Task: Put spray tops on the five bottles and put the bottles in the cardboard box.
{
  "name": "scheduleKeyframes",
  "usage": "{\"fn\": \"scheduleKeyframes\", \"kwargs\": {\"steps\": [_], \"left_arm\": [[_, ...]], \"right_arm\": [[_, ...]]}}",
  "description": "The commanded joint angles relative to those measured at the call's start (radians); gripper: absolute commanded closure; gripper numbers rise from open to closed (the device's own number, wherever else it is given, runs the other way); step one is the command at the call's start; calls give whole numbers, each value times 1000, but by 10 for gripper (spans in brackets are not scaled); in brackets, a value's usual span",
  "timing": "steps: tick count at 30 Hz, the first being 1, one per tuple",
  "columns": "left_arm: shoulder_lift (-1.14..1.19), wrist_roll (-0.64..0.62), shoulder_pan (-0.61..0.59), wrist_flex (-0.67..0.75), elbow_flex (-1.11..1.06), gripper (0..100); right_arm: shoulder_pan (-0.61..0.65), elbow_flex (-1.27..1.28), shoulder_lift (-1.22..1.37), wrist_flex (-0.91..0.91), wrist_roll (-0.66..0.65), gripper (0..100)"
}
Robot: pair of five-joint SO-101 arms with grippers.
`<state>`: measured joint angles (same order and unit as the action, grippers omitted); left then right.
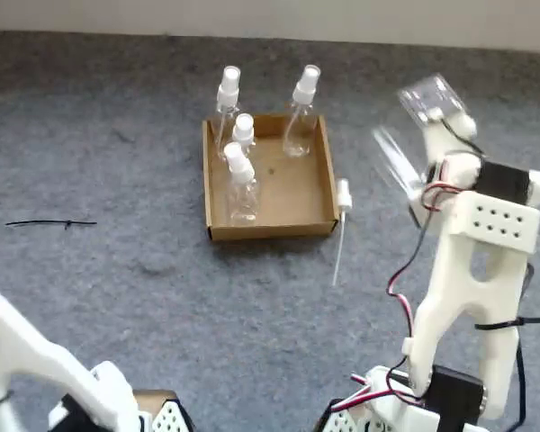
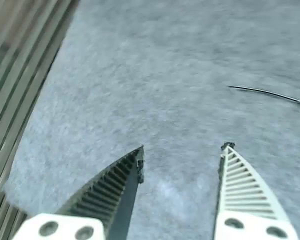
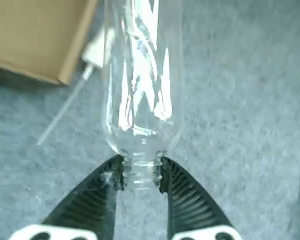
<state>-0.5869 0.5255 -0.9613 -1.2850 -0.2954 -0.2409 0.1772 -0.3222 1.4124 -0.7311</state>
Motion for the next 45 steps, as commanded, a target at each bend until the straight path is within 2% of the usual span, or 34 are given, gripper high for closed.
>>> {"fn": "scheduleKeyframes", "kwargs": {"steps": [1,3,5,12,14,20,23,27,33,37,45], "left_arm": [[-211,-6,449,-238,22,768],[-252,-77,607,-290,21,768],[-248,-137,688,-324,21,768],[-216,-158,710,-333,19,767],[-214,-158,696,-330,19,766],[-213,-157,667,-327,19,765],[-213,-157,667,-327,19,765],[-213,-157,667,-328,19,765],[-217,-157,667,-333,19,765],[-217,-157,667,-334,19,765],[-219,-157,667,-325,-67,765]], "right_arm": [[-73,191,12,-166,-63,995],[-76,262,61,-226,-68,995],[-77,312,122,-282,-64,995],[-111,364,314,-418,120,985],[-127,364,315,-403,120,930],[-131,364,251,-229,166,636],[-113,364,199,-188,137,557],[-38,360,82,-166,218,555],[240,189,33,-171,436,556],[303,45,191,-183,512,556],[303,-372,621,-151,589,556]]}}
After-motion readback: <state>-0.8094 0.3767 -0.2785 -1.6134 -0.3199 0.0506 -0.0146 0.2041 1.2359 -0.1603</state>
